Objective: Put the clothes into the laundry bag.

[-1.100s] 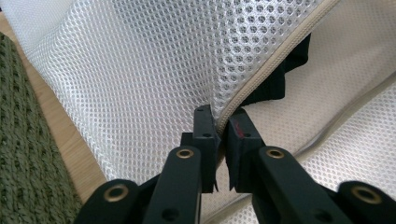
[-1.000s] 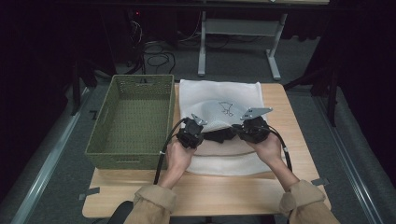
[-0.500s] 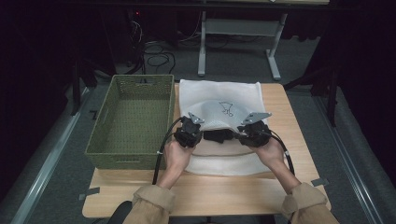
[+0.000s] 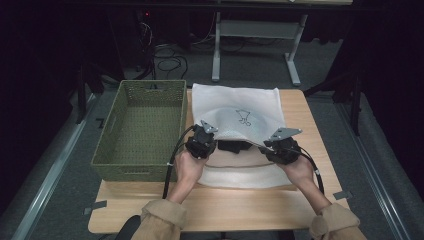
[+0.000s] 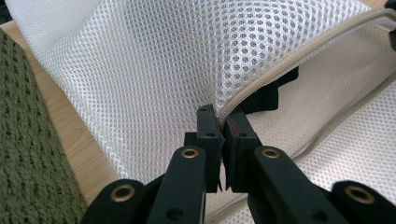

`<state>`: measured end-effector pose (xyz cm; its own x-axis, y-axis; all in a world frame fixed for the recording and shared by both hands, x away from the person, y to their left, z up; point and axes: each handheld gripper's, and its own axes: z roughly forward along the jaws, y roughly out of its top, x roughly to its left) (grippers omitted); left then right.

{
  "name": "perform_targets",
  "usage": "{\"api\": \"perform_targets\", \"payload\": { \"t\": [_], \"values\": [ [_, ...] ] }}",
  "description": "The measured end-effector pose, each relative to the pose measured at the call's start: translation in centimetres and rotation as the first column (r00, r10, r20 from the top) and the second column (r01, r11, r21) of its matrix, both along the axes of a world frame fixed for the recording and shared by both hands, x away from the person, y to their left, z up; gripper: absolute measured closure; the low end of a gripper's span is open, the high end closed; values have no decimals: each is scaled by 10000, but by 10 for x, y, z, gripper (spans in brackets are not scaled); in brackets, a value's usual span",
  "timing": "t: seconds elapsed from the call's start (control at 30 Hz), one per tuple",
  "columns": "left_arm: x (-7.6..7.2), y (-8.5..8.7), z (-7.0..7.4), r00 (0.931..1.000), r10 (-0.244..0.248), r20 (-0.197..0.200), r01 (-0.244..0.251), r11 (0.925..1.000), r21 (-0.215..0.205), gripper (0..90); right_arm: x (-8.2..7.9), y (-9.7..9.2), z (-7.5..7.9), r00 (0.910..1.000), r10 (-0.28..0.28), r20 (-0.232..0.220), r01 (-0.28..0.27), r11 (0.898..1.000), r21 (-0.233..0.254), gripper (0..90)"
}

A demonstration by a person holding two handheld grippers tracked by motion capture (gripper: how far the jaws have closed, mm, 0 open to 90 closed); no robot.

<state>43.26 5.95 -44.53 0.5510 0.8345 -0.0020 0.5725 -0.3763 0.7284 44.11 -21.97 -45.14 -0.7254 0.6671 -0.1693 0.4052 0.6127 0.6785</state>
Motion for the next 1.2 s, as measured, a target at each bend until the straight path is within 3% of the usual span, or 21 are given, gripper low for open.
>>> {"api": "perform_targets", "payload": {
  "t": [0.13, 0.23, 0.33, 1.0, 1.2],
  "values": [
    [-4, -1, 2, 9998, -90, 151, 89, 9999, 92, 861, -4, -8, -2, 10000, -45, -24, 45, 10000, 41, 763],
    [-7, -4, 2, 9995, -237, 229, 233, 9996, 167, 859, -8, -12, -2, 9998, -89, 205, 87, 9999, 77, 833],
    [-10, -7, 1, 9991, -375, 177, 371, 9991, 205, 856, -10, -15, -2, 9999, -114, 120, 112, 9998, 161, 857],
    [-17, -9, -39, 9956, -734, -583, 773, 9947, 680, 841, -9, -18, -29, 9983, -32, -589, 51, 9995, 324, 855],
    [-15, -11, -49, 9940, -735, -815, 821, 9909, 1071, 838, -7, -17, -38, 9961, -66, -880, 96, 9994, 339, 852]
  ]
}}
